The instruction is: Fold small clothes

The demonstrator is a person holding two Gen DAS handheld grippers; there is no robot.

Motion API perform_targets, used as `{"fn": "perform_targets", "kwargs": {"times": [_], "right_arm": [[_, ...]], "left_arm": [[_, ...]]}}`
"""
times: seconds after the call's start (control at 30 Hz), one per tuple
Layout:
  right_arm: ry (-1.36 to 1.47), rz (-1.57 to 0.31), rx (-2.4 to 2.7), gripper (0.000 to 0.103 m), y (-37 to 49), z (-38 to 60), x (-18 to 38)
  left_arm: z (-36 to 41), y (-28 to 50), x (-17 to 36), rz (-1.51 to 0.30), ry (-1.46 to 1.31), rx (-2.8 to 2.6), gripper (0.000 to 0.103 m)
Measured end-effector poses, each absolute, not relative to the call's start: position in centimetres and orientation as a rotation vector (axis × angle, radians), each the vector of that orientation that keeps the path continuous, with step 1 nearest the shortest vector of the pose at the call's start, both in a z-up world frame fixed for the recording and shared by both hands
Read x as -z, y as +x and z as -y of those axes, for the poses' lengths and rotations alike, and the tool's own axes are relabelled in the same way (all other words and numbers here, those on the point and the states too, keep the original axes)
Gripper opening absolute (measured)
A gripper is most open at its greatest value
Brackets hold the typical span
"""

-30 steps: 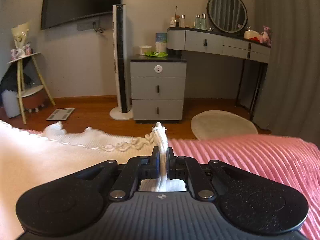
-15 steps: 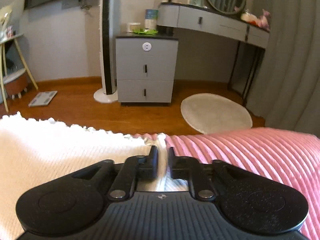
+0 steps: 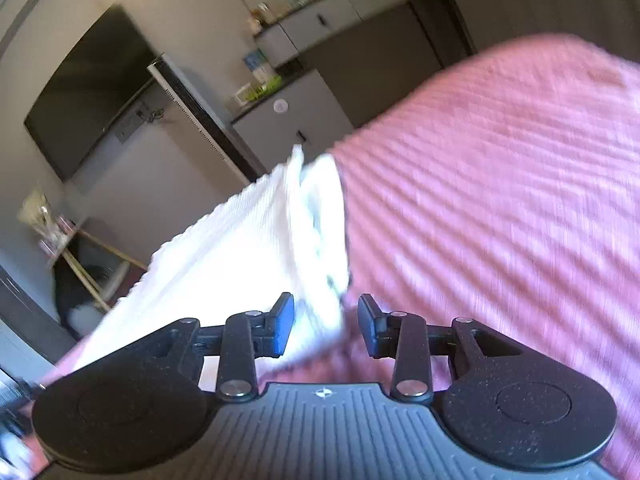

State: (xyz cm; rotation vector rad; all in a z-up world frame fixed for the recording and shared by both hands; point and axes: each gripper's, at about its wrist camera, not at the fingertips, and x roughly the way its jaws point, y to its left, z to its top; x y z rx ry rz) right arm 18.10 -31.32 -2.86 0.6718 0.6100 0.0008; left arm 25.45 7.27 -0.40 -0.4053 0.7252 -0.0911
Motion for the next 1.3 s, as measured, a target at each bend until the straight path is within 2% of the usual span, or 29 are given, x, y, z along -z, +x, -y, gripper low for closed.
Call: {"fn": "perform_targets", "kwargs": {"times": [0.17, 0.27, 0.33, 0.37, 0.4, 0.5, 0.57, 0.73, 0.83, 0.9, 0.97, 1.1, 1.27, 1.3], "right_arm": [[0.801, -0.67, 0.018, 0.036, 18.1, 31.4, 2.6], [0.926, -0.682, 0.008, 0.036, 17.6, 31.6, 3.3], [0.983, -0.684, 0.01, 0.034, 17.8, 31.3, 4.1], [0.999, -0.67, 0.018, 0.032, 18.2, 31.0, 4.2], [1.022, -0.655, 0.025, 0.027, 18.4, 30.9, 4.4], [1.132, -0.644, 0.045, 0.012, 19.4, 30.8, 5.6], [1.144, -0.629, 0.06, 0.011, 19.3, 30.8, 5.7], [0.93, -0.488, 0.076, 0.007, 17.7, 30.1, 2.5], [0.835, -0.516, 0.126, 0.007, 18.2, 29.7, 3.3], [0.751, -0.572, 0.171, 0.01, 18.5, 29.1, 4.2], [0.757, -0.571, 0.182, 0.012, 17.9, 29.2, 4.2], [0.798, -0.55, 0.259, 0.022, 16.4, 30.1, 2.1], [0.597, -0.501, 0.224, 0.022, 16.1, 27.1, -0.7], [0.561, -0.487, 0.213, 0.022, 16.2, 26.6, -1.0]], "left_arm": [[-7.3, 25.6, 1.1, -0.745, -0.434, 0.075, 0.059], [-7.9, 26.5, 1.5, -0.754, -0.469, 0.047, 0.052], [-8.1, 26.7, 1.5, -0.755, -0.468, 0.037, 0.043], [-8.0, 26.9, 1.5, -0.756, -0.459, 0.03, 0.04], [-7.9, 26.9, 1.4, -0.753, -0.457, 0.023, 0.033], [-8.3, 27.0, 1.3, -0.746, -0.471, 0.018, 0.023], [-8.4, 26.9, 1.2, -0.741, -0.467, 0.018, 0.018], [-8.4, 25.6, -0.3, -0.684, -0.467, 0.038, 0.012], [-8.6, 25.3, 0.0, -0.67, -0.488, 0.03, 0.012], [-8.6, 25.9, 1.4, -0.739, -0.462, -0.021, 0.013], [-8.3, 25.6, 1.6, -0.732, -0.425, -0.018, 0.019], [-8.1, 24.7, 0.5, -0.71, -0.351, -0.016, 0.033], [-9.0, 24.4, 0.2, -0.706, -0.411, -0.027, 0.046], [-9.1, 24.3, 0.1, -0.703, -0.43, -0.029, 0.051]]}}
